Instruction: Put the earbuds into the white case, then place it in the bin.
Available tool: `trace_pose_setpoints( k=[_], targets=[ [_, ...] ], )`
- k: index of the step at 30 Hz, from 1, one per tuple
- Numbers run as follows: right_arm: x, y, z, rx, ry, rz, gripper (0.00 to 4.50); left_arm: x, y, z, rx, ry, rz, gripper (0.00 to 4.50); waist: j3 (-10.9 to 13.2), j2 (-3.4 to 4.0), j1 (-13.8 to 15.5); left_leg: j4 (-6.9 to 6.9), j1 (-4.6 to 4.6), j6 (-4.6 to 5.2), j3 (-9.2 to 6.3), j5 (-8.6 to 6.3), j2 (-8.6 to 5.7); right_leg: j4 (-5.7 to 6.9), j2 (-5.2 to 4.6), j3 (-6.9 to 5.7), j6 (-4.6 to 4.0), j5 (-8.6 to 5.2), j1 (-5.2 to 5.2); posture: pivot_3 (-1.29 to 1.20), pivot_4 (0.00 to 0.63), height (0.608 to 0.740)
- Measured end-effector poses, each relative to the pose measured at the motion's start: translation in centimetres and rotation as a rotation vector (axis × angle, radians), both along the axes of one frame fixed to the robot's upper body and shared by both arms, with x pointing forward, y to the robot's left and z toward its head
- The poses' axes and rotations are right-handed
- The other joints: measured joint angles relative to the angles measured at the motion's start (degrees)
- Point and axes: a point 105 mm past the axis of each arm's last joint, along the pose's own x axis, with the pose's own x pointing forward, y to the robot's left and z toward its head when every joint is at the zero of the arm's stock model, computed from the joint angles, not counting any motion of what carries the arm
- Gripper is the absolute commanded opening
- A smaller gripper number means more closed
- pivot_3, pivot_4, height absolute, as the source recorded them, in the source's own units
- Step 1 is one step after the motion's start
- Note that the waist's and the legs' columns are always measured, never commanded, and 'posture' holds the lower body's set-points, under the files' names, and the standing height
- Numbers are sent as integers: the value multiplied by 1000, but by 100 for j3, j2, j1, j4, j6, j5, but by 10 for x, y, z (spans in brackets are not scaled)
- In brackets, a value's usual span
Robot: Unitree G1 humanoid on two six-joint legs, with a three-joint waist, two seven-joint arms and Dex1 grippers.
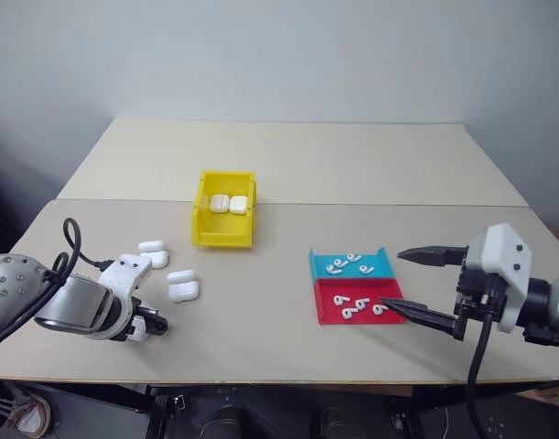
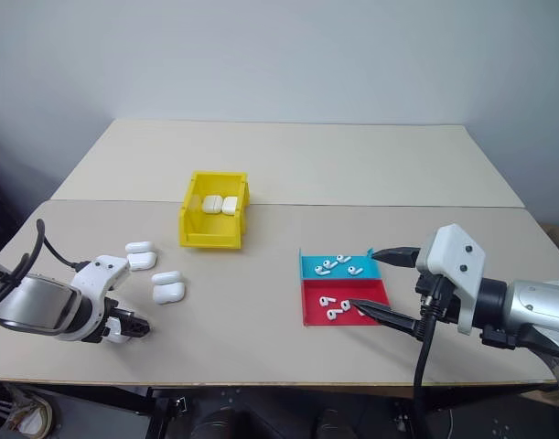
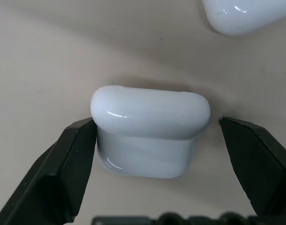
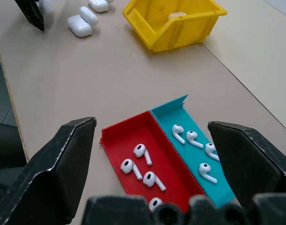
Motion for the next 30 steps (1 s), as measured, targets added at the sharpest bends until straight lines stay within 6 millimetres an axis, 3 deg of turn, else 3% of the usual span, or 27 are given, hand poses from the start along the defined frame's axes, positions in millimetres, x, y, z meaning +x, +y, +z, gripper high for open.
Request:
trace_pose_setpoints(
  k=[16,19,23,30],
  targets=[
    [1,1,0,0,-2,2,4500,-4,3,0,64,11,-85,4483,-1,0,-61,0,1,0,1,0,0,0,0,0,0,0,0,0,150,740],
    [1,1,0,0,0,4,4500,-5,3,0,73,5,-104,3879,0,0,-79,0,1,0,0,0,1,1,0,0,0,0,-1,0,150,740],
    [1,2,-1,0,2,6,4500,-8,2,-1,65,10,-121,2755,-1,0,-87,0,2,0,0,0,2,3,1,1,0,0,-2,0,150,740],
    [3,0,-1,0,3,0,4500,-16,7,0,78,17,-133,2755,0,0,-77,0,-1,0,0,0,2,2,1,1,0,0,-4,0,150,740]
  ],
)
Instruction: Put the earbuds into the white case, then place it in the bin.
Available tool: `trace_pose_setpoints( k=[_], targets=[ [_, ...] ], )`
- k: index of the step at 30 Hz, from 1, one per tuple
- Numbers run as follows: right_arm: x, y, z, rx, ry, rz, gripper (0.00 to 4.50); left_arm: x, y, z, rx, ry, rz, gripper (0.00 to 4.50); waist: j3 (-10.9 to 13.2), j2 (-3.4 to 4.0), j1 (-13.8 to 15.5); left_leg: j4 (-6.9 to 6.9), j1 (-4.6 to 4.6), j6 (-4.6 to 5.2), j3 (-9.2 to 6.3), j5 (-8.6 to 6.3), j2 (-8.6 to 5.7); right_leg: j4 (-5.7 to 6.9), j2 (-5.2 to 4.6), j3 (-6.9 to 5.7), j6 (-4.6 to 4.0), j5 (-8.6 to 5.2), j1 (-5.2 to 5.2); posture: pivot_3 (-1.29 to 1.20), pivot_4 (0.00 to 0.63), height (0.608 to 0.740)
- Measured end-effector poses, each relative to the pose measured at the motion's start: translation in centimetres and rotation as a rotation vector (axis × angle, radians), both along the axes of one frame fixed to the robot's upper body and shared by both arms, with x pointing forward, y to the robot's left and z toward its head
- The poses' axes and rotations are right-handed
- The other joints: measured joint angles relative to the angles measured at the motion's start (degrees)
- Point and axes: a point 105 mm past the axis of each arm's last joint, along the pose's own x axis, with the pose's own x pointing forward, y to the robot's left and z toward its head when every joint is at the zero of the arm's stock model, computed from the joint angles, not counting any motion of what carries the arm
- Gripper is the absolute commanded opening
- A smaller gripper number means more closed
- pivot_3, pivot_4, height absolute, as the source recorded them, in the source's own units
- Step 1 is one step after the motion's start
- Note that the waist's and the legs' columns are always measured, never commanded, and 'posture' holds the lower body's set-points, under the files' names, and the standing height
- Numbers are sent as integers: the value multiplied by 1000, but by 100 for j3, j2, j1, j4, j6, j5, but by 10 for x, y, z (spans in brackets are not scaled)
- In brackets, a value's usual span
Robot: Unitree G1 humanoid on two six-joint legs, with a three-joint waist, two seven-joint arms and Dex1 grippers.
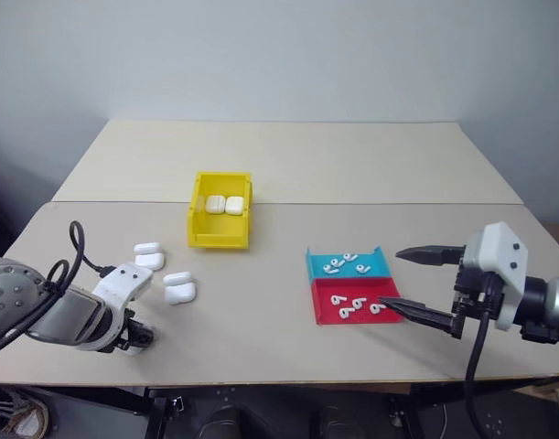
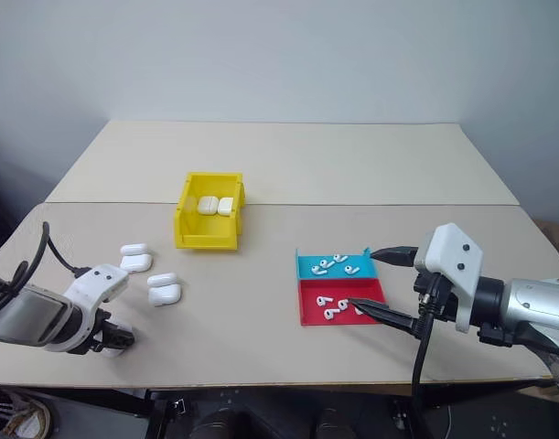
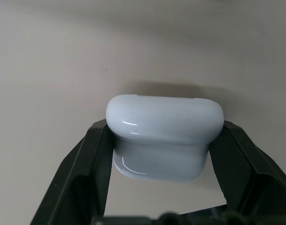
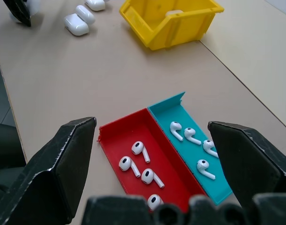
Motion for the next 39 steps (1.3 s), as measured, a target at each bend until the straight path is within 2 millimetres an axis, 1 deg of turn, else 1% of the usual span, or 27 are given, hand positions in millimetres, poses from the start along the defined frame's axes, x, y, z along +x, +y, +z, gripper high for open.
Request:
trace_pose_setpoints(
  k=[2,4,6,8,9,12,15,16,17,18,20,22,24,27,29,30,31,33,37,39],
  targets=[
    [1,0,0,-2,0,-2,4500,1,-3,5,-6,-60,-32,2755,0,0,-1,0,-4,0,3,0,0,-1,0,-2,0,0,-2,0,150,740],
    [1,-1,0,-2,-1,-4,4500,8,-10,18,-20,-184,-91,2755,0,0,5,0,-6,-1,14,0,0,-4,-1,-5,0,0,-2,0,150,740],
    [2,-1,-1,-3,-2,-8,4500,22,-21,39,-103,-384,-117,2755,-1,3,12,0,-5,-2,17,1,-1,-3,-2,-7,-1,0,-1,0,150,740],
    [3,-1,-1,-4,-4,-6,4500,31,-25,55,-192,-528,-106,2755,-1,3,16,0,-3,-3,18,1,0,-1,-2,-10,-2,-1,0,0,150,740],
    [3,-1,0,-4,-7,-4,4500,35,-26,65,-255,-632,-106,2755,-2,4,15,-1,-3,-3,25,1,-1,-4,-2,-9,-3,0,0,0,150,740],
    [4,-2,0,-6,-11,-8,4500,36,-29,76,-343,-768,-154,2755,-2,2,2,0,-6,-3,29,1,0,-6,-2,-9,-3,0,-1,0,150,740],
    [5,-2,1,-7,-17,-9,4500,30,-37,76,-441,-759,-303,2755,-2,2,4,-1,-8,-2,31,1,0,-4,-1,-13,-3,0,-4,0,150,740],
    [5,-2,1,-9,-18,-10,4500,27,-40,78,-483,-730,-366,2755,-2,2,4,0,-8,-2,32,1,0,-2,-1,-15,-3,0,-5,0,150,740],
    [5,-2,1,-10,-20,-10,4500,24,-42,78,-517,-667,-443,2755,-2,1,11,0,-9,-3,29,2,1,-2,-1,-21,-3,-1,-4,0,150,740],
    [5,-2,1,-10,-22,-8,4500,22,-41,81,-519,-629,-505,2755,-3,2,18,0,-7,-3,31,1,1,-3,-2,-21,-3,-1,-4,0,150,740],
    [5,-2,1,-9,-21,-6,4500,25,-40,90,-468,-596,-633,2755,-4,4,35,0,-11,-2,31,1,-1,-7,-3,-21,-2,-1,-4,0,150,740],
    [5,-1,1,-8,-21,-3,4500,27,-44,95,-425,-558,-760,2755,-4,4,45,0,-18,-2,31,1,-1,-8,-2,-22,-2,-1,-8,0,150,740],
    [5,-1,0,-4,-16,-2,4500,29,-54,97,-412,-510,-889,2755,-4,5,60,0,-23,-2,31,1,-1,-8,-2,-23,-2,-1,-10,0,150,740],
    [5,-1,-1,-4,-12,2,4500,32,-71,93,-379,-385,-1085,2755,-5,5,78,4,-25,-1,32,1,-5,-5,-1,-23,-1,0,-8,0,150,740],
    [5,1,-1,-3,-14,8,4500,36,-90,86,-374,-318,-1222,2755,-5,6,120,11,-29,-1,33,1,-6,-3,0,-24,0,0,-8,0,150,740],
    [6,0,-1,-4,-14,6,4500,40,-101,78,-374,-269,-1269,2755,-6,5,141,17,-28,1,31,1,-6,-2,0,-25,0,0,-2,0,150,740],
    [6,1,-1,-6,-17,6,4500,46,-113,71,-369,-237,-1306,2755,-6,5,159,26,-36,2,28,0,-6,-1,0,-27,2,1,-4,0,150,740],
    [6,1,-1,-8,-22,8,4500,51,-128,55,-365,-169,-1349,2755,-6,4,158,41,-51,11,22,-5,-6,-1,1,-29,5,1,-9,0,150,740],
    [6,1,-1,-10,-25,4,4500,63,-149,29,-299,-97,-1422,2755,-5,3,133,59,-58,22,24,-11,-4,-2,1,-27,9,-1,-11,0,150,740],
    [6,1,-1,-11,-27,7,4500,68,-156,18,-240,-82,-1457,2755,-5,3,137,68,-60,26,23,-14,-3,0,1,-28,11,-2,-10,0,150,740]
  ],
)
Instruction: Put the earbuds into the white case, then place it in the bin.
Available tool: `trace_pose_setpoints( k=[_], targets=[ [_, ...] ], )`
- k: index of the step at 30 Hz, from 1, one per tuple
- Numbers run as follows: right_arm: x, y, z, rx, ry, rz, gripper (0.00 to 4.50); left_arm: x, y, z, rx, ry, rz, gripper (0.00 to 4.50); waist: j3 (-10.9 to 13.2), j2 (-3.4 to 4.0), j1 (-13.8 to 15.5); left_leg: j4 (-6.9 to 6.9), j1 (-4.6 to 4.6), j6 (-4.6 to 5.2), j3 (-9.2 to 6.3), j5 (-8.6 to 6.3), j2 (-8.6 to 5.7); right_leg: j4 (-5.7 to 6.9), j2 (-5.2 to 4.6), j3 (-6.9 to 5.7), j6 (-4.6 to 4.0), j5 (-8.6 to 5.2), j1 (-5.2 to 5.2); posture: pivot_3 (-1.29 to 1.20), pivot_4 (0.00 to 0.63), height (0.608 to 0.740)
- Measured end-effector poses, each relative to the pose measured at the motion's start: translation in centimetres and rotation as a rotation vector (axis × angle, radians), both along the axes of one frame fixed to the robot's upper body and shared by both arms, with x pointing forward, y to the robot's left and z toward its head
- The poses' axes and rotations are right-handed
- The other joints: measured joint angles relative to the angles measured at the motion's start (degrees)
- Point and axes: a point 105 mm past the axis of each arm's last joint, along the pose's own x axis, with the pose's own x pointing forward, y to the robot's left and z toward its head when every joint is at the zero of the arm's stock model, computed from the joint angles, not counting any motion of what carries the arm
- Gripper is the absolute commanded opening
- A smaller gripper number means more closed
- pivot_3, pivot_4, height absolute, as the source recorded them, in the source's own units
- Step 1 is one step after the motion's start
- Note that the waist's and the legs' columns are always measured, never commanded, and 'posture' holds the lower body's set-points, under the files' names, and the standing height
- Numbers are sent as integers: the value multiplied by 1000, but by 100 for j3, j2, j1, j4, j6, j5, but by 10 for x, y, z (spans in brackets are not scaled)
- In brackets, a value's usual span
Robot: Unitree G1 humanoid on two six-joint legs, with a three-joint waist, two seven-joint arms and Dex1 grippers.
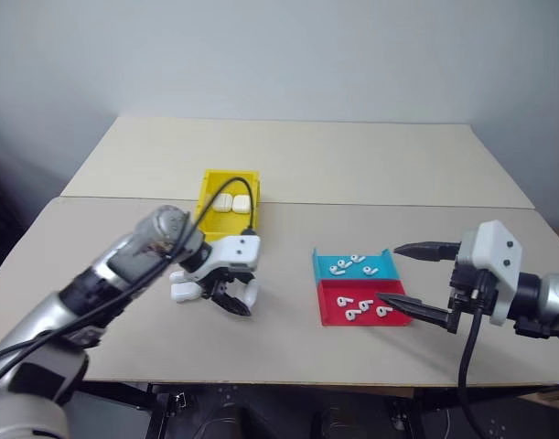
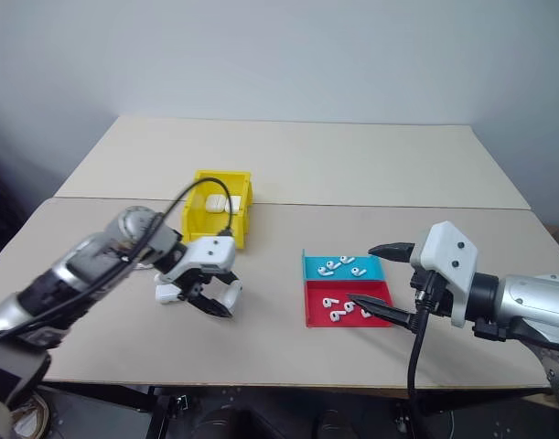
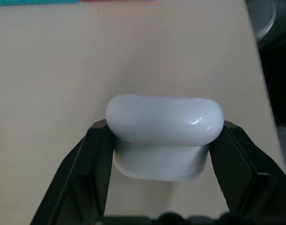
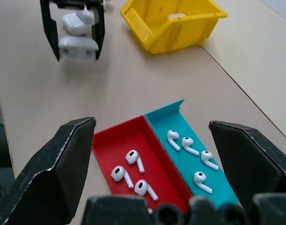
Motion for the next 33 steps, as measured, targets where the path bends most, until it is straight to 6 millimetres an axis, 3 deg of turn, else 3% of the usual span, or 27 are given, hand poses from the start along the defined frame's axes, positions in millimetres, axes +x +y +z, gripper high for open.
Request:
trace_pose_setpoints(
  k=[2,7,8,19,33],
  targets=[
    [-2,2,0,-3,-1,7,4500,3,-1,-15,70,-24,-24,2755,0,0,-7,5,0,4,0,-2,3,3,1,0,0,0,0,0,150,740],
    [-3,3,-2,-2,-2,5,4500,8,6,-20,142,-65,-31,4330,-4,7,-2,10,4,5,-8,-3,8,8,5,-2,1,-1,5,0,150,740],
    [-4,2,-3,-3,3,3,4500,8,6,-20,141,-63,-33,4455,-4,7,1,9,4,5,-9,-3,8,7,5,-2,1,-1,7,0,150,740],
    [-6,2,-2,-1,1,7,4500,7,2,-20,97,-56,3,4455,-6,9,16,16,3,6,-12,-4,8,6,4,-4,2,-1,10,0,150,740],
    [-3,0,0,-2,-12,-1,4500,15,5,-20,117,-142,-105,4455,-7,12,10,18,4,7,-12,-4,8,9,4,-5,1,-1,10,0,150,740]
  ],
)
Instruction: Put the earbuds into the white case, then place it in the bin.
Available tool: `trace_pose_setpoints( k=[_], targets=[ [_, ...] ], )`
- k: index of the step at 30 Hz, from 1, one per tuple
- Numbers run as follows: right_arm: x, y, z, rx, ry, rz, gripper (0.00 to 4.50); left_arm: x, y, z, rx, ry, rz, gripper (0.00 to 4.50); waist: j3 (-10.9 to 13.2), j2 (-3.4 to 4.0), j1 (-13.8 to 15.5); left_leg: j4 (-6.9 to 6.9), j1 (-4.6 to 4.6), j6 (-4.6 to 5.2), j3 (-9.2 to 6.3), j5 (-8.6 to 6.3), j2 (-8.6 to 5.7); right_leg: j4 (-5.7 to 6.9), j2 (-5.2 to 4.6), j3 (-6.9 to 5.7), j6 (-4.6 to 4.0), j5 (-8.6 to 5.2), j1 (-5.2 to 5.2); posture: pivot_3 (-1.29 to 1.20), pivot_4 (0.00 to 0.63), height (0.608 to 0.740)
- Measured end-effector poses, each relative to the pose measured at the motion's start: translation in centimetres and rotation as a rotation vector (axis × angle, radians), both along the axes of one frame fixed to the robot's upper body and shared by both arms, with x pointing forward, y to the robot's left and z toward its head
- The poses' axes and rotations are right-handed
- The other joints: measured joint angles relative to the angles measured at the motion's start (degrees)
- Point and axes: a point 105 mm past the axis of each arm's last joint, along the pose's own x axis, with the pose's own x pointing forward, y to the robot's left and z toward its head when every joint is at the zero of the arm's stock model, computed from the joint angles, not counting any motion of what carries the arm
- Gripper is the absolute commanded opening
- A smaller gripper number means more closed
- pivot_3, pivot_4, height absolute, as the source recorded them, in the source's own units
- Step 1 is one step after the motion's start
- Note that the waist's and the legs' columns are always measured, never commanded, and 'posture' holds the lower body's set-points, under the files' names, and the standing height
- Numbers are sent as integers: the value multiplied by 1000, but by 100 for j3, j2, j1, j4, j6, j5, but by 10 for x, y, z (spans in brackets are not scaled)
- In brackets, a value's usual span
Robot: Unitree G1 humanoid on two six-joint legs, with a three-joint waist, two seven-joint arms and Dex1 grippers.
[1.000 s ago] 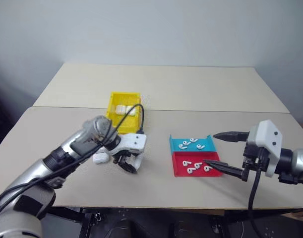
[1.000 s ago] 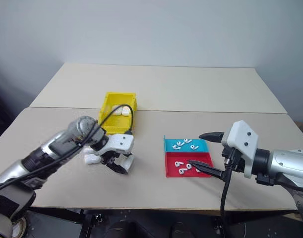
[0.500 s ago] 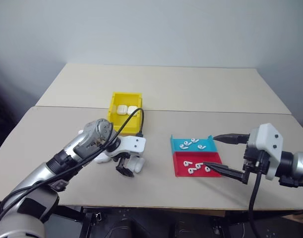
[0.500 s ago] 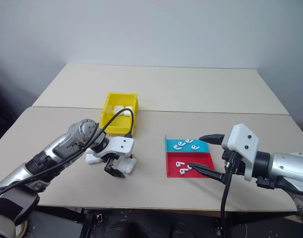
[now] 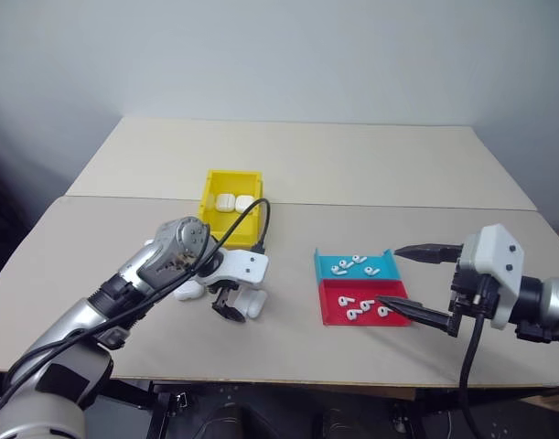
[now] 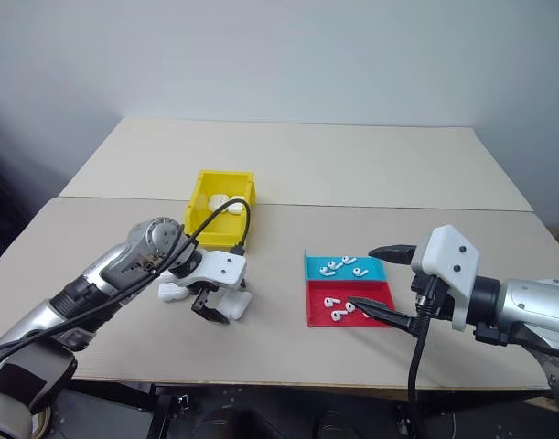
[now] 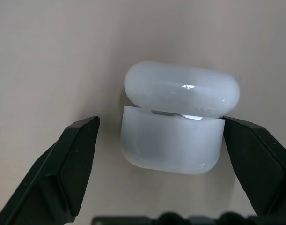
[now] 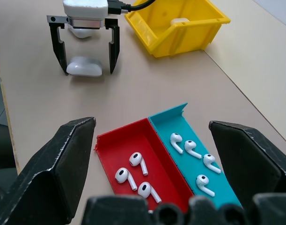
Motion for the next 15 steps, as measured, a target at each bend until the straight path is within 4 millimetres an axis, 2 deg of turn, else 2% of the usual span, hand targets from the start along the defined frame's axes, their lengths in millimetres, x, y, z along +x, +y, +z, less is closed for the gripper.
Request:
trace_pose_setpoints(
  k=[6,15],
  targets=[
    [0,0,0,-5,-3,2,4500,-2,-1,1,13,-37,-66,4455,0,0,-3,-1,0,0,0,0,1,0,0,0,0,0,-1,0,150,740],
    [0,0,0,-7,-3,3,4500,0,5,2,31,-17,-24,4455,0,0,-19,-1,0,0,1,0,6,0,9,1,0,0,-3,0,150,740]
  ],
)
